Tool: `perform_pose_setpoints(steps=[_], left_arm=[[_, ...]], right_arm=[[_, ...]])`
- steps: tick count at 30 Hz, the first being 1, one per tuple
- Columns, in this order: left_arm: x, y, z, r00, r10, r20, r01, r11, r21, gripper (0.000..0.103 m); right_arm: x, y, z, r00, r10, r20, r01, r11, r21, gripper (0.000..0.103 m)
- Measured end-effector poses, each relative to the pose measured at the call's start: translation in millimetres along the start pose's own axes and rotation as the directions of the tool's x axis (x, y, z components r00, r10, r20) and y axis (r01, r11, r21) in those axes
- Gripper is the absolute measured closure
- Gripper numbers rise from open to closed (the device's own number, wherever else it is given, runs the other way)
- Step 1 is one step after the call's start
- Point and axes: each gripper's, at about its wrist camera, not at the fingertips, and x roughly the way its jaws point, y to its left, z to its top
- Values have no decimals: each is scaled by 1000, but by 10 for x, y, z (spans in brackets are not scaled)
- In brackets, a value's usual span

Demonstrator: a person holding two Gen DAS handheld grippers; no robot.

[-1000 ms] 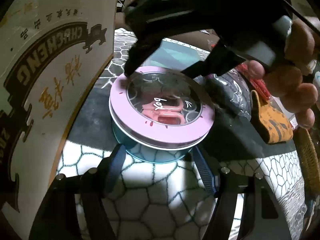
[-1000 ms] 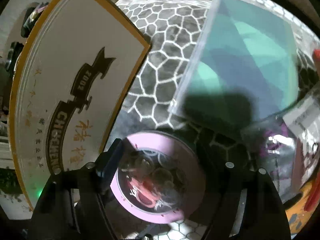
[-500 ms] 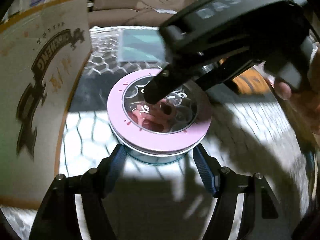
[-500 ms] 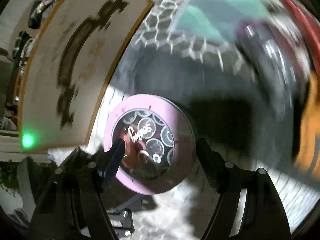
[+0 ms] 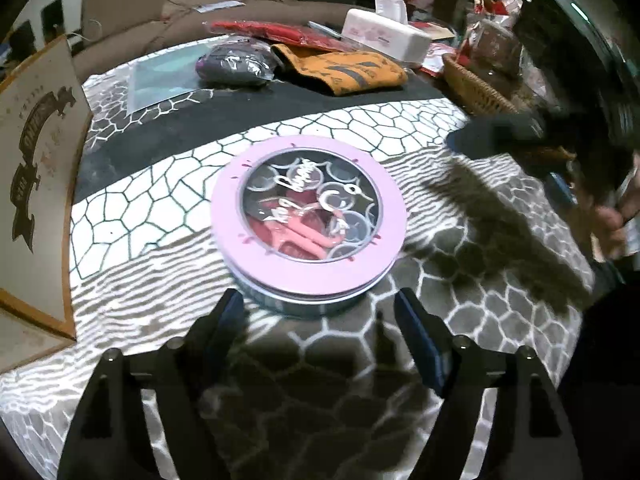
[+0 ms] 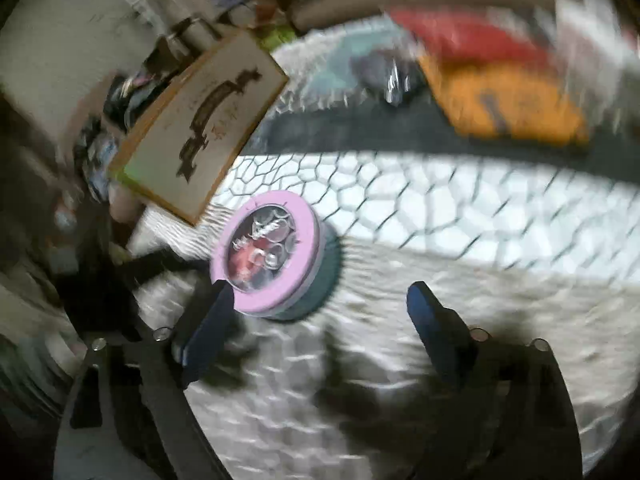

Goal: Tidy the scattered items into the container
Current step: 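Move the left tool to the pink-lidded teal tin and grasp its rim, then lift the pink-lidded tin with the left tool toward the cardboard box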

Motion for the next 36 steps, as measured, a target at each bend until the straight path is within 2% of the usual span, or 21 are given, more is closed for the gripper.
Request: perform_pose_setpoints(steps=[2, 3, 5, 7, 13, 16, 19, 22, 36], left_arm=[[-8, 85, 42, 1000, -9, -20, 10, 999, 47, 22], [5, 109, 54, 999, -4, -42, 7, 996, 86, 22], [36, 104, 50, 998, 19, -65, -10, 989, 148, 22], [80, 104, 52, 997, 22, -76, -8, 984, 181, 22], [263, 151, 101, 996, -34, -81, 49, 981, 185, 21], [344, 149, 102, 995, -55, -84, 70, 981, 179, 20], [410, 110, 104, 996, -29, -84, 47, 974, 223, 20], [446, 98, 103, 996, -35, -83, 54, 970, 238, 20], [381, 90, 103, 998, -13, -58, 27, 971, 237, 20]], right_arm=[[-25, 159, -51, 997, -69, -30, 63, 985, -161, 14], [58, 287, -102, 992, -112, -50, 95, 959, -267, 14], [139, 418, -193, 989, -134, -67, 100, 923, -373, 15], [192, 498, -280, 990, -130, -60, 93, 902, -422, 15], [554, 538, -201, 989, -124, -80, 74, 885, -459, 16], [643, 535, -139, 992, -107, -70, 63, 885, -460, 20], [701, 560, -128, 994, -86, -71, 41, 874, -485, 22], [699, 586, -132, 994, -91, -60, 49, 866, -497, 22], [606, 713, -121, 992, -120, -29, 88, 854, -512, 23]])
